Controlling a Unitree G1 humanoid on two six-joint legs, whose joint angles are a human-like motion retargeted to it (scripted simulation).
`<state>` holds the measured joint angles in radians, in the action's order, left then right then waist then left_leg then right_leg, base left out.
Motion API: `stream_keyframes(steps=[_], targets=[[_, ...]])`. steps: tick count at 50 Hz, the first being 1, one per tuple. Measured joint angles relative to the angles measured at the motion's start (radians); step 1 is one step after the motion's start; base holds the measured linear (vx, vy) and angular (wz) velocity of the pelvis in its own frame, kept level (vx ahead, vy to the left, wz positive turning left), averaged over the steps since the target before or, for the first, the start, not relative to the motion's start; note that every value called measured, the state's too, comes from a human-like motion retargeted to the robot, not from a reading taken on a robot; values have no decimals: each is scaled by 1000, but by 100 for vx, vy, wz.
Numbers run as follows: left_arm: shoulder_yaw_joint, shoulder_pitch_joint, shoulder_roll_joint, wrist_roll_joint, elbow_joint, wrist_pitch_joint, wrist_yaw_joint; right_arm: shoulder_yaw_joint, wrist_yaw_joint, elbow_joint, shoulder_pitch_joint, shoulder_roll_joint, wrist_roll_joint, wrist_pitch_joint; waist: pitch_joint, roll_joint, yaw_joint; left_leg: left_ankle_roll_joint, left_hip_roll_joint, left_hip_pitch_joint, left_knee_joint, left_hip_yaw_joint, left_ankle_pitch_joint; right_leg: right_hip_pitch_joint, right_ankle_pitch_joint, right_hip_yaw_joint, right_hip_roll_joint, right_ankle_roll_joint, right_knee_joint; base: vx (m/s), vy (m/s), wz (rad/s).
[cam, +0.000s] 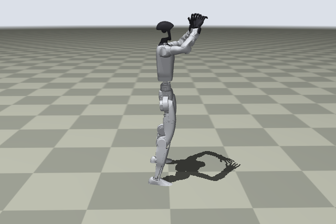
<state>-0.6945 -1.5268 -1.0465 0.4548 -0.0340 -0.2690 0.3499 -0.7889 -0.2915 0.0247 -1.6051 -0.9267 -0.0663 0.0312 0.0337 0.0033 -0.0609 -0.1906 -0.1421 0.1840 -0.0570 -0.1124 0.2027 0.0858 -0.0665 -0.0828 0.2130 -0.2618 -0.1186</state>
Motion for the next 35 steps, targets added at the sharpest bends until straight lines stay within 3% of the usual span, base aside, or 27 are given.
stream_keyframes(steps=[5,9,14,18,26,31,35], targets=[[-37,-197,55,275,32,-93,-53,20,-51,31,-199,72,-194,45,-4,-8,0,-2,1,-22,-12,6,-1,-12,5,-6,3,0,1,0,0,0],[-28,-192,108,434,66,-115,-107,68,-62,62,-212,134,-294,72,3,-15,0,1,7,-14,2,12,-8,-7,5,-11,9,0,0,0,0,0],[10,-8,143,545,122,-58,-200,106,13,75,-33,167,-370,67,19,-22,4,11,12,-4,1,21,-7,5,-4,-17,14,7,-10,0,0,0],[47,223,111,482,177,14,-233,84,83,116,181,108,-304,31,30,-22,6,16,12,5,3,23,-7,13,-7,-19,15,12,-13,0,0,0],[180,564,-201,168,232,33,-130,69,90,256,435,-265,-108,12,25,-16,9,5,8,-4,14,17,-16,2,3,-21,11,1,-4,0,0,0],[270,548,-462,-24,273,6,4,78,-8,330,358,-544,-54,30,35,-9,-3,-20,-18,-17,22,5,-24,-12,21,-20,-18,0,15,0,-2,-3],[258,451,-630,-182,343,6,105,-1,-93,395,194,-681,89,24,12,-13,4,-33,-34,-37,17,1,-28,-25,29,-23,-35,0,25,0,-1,-1]])
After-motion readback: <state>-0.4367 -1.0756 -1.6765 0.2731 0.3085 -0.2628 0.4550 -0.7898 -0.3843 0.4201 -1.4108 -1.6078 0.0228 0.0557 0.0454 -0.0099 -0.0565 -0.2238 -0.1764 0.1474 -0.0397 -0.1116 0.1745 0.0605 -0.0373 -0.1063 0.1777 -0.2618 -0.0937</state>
